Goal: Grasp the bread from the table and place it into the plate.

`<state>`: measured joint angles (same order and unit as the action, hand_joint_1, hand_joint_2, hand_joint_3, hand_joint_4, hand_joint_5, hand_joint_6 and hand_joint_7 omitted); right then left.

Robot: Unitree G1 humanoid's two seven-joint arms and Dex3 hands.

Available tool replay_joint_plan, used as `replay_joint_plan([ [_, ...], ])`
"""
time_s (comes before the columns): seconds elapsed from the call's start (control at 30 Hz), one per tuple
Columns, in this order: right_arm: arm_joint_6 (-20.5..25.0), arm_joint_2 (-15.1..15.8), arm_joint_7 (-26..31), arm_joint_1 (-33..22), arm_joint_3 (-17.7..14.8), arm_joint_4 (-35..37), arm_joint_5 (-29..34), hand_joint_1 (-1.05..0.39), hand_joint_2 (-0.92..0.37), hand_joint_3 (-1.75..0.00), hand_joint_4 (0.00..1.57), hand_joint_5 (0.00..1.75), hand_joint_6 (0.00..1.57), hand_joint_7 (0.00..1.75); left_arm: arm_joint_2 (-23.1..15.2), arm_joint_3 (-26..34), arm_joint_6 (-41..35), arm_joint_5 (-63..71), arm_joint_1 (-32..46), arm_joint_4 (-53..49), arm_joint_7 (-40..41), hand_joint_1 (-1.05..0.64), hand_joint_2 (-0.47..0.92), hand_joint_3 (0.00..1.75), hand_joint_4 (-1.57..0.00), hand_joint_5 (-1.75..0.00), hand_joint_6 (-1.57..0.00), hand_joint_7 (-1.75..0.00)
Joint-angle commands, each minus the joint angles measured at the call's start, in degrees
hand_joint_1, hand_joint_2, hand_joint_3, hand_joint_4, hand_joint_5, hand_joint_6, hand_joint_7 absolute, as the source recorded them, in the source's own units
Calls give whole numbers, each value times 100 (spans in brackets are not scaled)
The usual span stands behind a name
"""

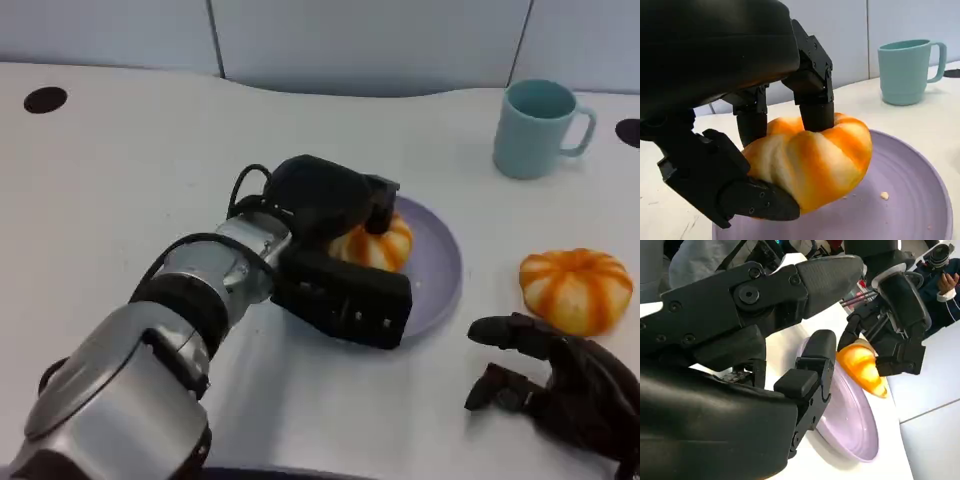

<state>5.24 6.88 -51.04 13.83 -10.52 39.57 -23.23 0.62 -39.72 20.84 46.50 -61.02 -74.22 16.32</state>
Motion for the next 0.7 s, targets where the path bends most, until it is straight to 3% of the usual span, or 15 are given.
replay_joint_plan([
  [0.03,61,21,-2,-79,7,64,-1,-39,-92,-13,50,134,64,76,-45,-5,10,4,-103,-39,-153,-33,81,25,-78,-166,-80,-97],
  [0.1,56,19,12,-86,11,45,6,-39,-92,-13,50,134,63,75,-39,14,9,-14,-104,-40,-190,-40,83,7,-77,-160,-93,-68],
  [0.2,51,13,18,-85,9,44,5,-39,-92,-14,51,134,64,76,-37,20,12,-15,-81,-34,-187,-44,87,2,-70,-150,-94,-55],
  [0.3,65,15,-4,-74,4,76,-6,-39,-92,-13,51,134,64,76,-44,32,7,-33,-69,-37,-285,-37,92,21,-63,-124,-81,-46],
  [0.37,56,11,-9,-73,2,79,-9,-39,-92,-13,51,133,64,76,-47,40,-16,-48,-88,-48,-438,-36,92,20,-58,-100,-71,-38],
  [0.47,41,1,21,-92,10,34,3,-39,-92,-13,51,133,64,76,-69,30,-6,-32,-107,-47,-572,-38,92,15,-52,-78,-61,-29],
  [0.7,15,-5,33,-86,4,47,9,-40,-92,-13,51,133,64,77,-54,-13,-132,11,-186,-47,-976,-56,92,13,-24,-60,-42,-15],
])
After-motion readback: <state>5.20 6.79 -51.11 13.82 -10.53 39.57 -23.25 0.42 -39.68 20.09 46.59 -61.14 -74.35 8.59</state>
